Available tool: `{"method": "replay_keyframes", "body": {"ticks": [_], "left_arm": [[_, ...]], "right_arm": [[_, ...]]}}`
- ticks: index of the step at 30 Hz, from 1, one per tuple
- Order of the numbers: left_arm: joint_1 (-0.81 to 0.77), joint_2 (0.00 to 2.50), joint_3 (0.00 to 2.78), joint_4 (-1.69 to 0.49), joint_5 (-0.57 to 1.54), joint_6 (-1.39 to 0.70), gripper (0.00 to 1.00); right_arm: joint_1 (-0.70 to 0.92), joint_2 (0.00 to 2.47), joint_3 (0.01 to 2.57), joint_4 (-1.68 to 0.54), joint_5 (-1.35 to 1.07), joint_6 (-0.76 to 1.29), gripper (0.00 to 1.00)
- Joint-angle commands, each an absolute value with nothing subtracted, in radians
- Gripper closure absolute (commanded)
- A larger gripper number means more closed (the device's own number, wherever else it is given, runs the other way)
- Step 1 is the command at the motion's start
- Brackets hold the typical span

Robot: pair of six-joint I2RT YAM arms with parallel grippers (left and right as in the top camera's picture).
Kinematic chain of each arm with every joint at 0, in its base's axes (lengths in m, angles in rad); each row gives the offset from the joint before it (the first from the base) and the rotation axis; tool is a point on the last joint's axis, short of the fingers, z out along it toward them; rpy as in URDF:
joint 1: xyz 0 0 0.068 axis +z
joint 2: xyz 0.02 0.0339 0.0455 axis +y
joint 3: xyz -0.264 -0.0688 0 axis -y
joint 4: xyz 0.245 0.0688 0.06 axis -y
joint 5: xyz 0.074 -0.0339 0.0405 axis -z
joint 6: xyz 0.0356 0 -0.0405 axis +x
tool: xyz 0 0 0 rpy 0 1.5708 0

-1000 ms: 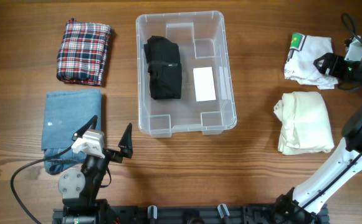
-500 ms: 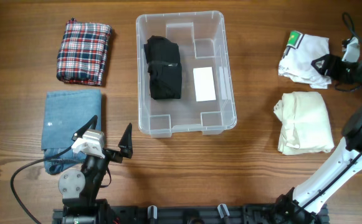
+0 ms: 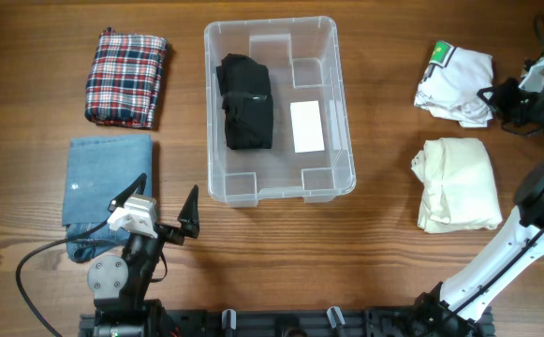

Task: Pack container
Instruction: 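Carry the white socks into the bin beside the black garment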

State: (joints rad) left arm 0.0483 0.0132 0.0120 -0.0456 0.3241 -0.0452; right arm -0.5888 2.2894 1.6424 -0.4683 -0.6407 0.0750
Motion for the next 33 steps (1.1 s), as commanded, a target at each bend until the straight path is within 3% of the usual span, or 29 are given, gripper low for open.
{"method": "replay_keyframes", "body": {"ticks": [1, 10, 17, 24, 25, 33], "left_arm": [[0.055, 0.007, 0.006, -0.046, 0.332, -0.03, 0.0], [0.055, 0.007, 0.006, -0.046, 0.332, -0.03, 0.0], [0.056, 0.007, 0.006, -0.046, 0.332, -0.03, 0.0], [0.056, 0.007, 0.006, -0.046, 0.332, -0.03, 0.0], [0.055, 0.007, 0.006, -0.046, 0.332, -0.03, 0.0], [0.056, 0.007, 0.006, -0.046, 0.332, -0.03, 0.0]], "right_arm": [[-0.602, 2.238, 1.669, -0.435, -0.84, 0.177, 0.96], [-0.588, 1.958, 1.67, -0.375, -1.016, 0.292, 0.96], [-0.49, 1.733, 1.67, -0.406, -1.049, 0.307, 0.96], [-0.212, 1.678, 1.67, -0.434, -1.048, 0.305, 0.96], [-0.069, 1.686, 1.67, -0.434, -1.024, 0.273, 0.95], [0.216, 1.719, 1.669, -0.474, -0.596, 0.261, 0.93]]}}
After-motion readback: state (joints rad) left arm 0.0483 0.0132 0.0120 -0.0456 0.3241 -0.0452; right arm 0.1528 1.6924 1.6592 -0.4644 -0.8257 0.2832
